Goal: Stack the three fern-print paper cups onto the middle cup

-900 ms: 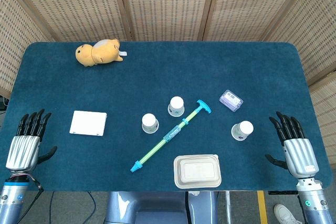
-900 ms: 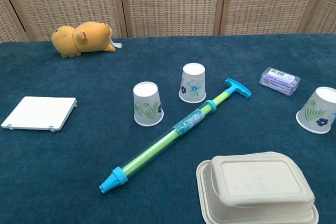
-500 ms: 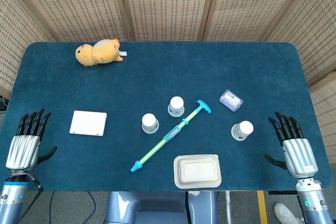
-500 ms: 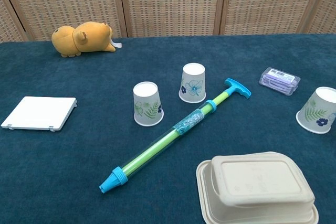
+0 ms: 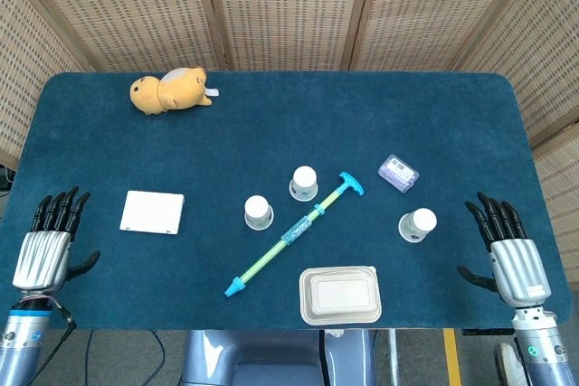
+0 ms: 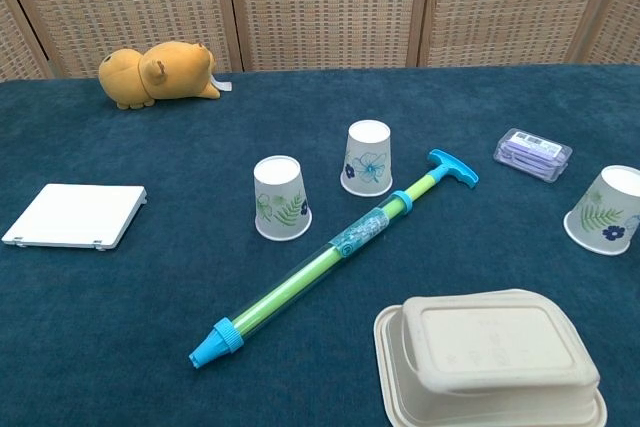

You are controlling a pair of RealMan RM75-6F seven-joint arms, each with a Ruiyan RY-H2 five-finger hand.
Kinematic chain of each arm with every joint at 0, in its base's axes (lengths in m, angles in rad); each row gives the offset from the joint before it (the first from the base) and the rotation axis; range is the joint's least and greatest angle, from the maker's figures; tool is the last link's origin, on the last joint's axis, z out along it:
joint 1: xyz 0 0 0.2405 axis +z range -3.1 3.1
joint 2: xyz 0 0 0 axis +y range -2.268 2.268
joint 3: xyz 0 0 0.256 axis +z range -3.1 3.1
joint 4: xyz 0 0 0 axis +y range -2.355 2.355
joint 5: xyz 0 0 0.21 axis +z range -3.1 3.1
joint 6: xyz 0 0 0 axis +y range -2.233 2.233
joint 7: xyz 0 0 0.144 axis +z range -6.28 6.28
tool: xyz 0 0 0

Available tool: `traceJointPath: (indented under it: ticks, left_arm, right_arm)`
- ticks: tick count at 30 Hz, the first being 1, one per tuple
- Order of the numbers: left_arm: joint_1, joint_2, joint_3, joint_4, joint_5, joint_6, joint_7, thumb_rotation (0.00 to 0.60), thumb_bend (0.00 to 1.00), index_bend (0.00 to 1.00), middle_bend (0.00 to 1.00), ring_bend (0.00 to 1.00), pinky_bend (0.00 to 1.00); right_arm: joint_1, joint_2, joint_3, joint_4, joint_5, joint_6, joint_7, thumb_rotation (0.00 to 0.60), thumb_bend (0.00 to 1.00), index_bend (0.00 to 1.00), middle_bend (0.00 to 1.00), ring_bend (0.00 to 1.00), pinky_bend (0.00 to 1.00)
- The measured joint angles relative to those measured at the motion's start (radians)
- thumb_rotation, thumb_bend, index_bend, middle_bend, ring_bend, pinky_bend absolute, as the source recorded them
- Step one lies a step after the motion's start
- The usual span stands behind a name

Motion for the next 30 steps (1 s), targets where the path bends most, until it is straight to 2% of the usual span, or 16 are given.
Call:
traceJointPath:
  ticks: [6, 13, 17, 23, 27, 30]
  left_arm:
    - [-0.034, 0.010, -0.032, -0.035, -0.026, -0.043, 0.028, 0.600, 0.26, 0.14, 0.00, 0.00, 0.00]
    - [-0.108, 0.030, -0.089, -0.108, -0.049, -0.110, 0.088, 0.600, 0.27, 0.19, 0.00, 0.00, 0.00]
    - [-0.166, 0.032, -0.123, -0.137, -0.090, -0.192, 0.103, 0.600, 0.28, 0.23, 0.00, 0.00, 0.00]
    - [-0.291, 0.010, -0.184, -0.150, -0.244, -0.357, 0.132, 0.600, 0.29, 0.24, 0.00, 0.00, 0.01]
    - [-0.397, -0.052, -0.214, -0.119, -0.377, -0.427, 0.239, 0.600, 0.29, 0.20, 0.00, 0.00, 0.01]
    - [-0.467, -0.106, -0.224, -0.092, -0.467, -0.449, 0.343, 0.600, 0.29, 0.21, 0.00, 0.00, 0.01]
  right_arm:
    - [0.000, 0.002, 0.001, 0.003, -0.002, 0.003, 0.014, 0.600, 0.18, 0.09, 0.00, 0.00, 0.00]
    - [-0.003, 0.007, 0.004, 0.004, -0.002, 0.012, 0.034, 0.600, 0.18, 0.09, 0.00, 0.00, 0.00]
    - [-0.010, 0.014, 0.002, -0.002, -0.016, 0.032, 0.046, 0.600, 0.18, 0.09, 0.00, 0.00, 0.00]
    - [-0.017, 0.023, 0.000, -0.001, -0.025, 0.044, 0.077, 0.600, 0.18, 0.08, 0.00, 0.00, 0.00]
    - [-0.020, 0.030, 0.002, 0.001, -0.026, 0.053, 0.113, 0.600, 0.18, 0.08, 0.00, 0.00, 0.00]
    - [-0.023, 0.036, 0.004, 0.005, -0.029, 0.063, 0.143, 0.600, 0.18, 0.07, 0.00, 0.00, 0.00]
